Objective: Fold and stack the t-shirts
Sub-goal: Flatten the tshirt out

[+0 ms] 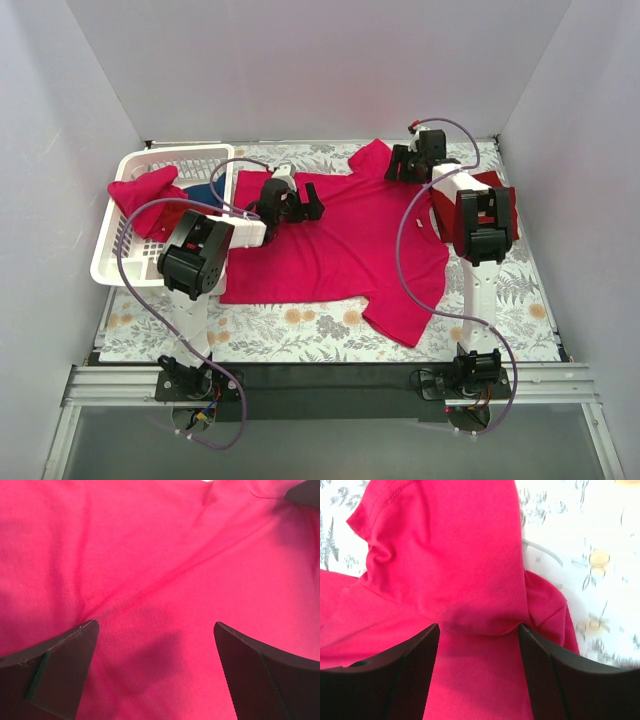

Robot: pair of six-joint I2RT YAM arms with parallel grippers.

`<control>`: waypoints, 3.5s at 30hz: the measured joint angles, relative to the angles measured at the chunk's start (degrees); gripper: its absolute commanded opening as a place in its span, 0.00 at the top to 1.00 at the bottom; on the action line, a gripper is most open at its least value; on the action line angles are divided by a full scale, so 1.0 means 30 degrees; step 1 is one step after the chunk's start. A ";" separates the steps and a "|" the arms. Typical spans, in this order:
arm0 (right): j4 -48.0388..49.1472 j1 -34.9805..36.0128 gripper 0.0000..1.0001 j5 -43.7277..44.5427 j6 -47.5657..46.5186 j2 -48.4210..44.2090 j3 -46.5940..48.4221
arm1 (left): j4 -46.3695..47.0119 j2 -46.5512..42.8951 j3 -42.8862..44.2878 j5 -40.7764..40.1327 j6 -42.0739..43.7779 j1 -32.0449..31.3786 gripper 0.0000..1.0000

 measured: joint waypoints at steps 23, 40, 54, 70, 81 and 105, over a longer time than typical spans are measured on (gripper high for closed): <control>0.5464 -0.0153 0.39 -0.4823 0.0182 -0.8874 -0.8102 | -0.4044 -1.3107 -0.8473 -0.7475 -0.1464 -0.3417 0.07; 0.7927 0.1151 0.39 -0.7373 0.0663 -0.8947 -1.1948 | -1.1781 -1.5118 -1.0520 -1.2378 -0.6943 -0.4452 0.04; 0.7963 0.1224 0.39 -0.6921 0.0758 -0.8109 -1.2845 | -1.5868 -1.4528 -1.0367 -1.4251 -1.0841 -0.4714 0.04; 0.7956 0.1224 0.39 -0.7067 0.0612 -0.8109 -1.2845 | -2.1806 -1.2437 -0.9493 -1.7158 -1.6670 -0.7650 0.02; 0.7956 0.1224 0.39 -0.7227 0.0539 -0.8109 -1.2852 | -2.2644 -1.3376 -1.0360 -1.7879 -1.6939 -0.7686 0.03; 0.7956 0.1224 0.39 -0.8072 0.0488 -0.8109 -1.2852 | -2.1558 -1.4644 -1.2174 -1.9934 -1.6968 -0.7679 0.23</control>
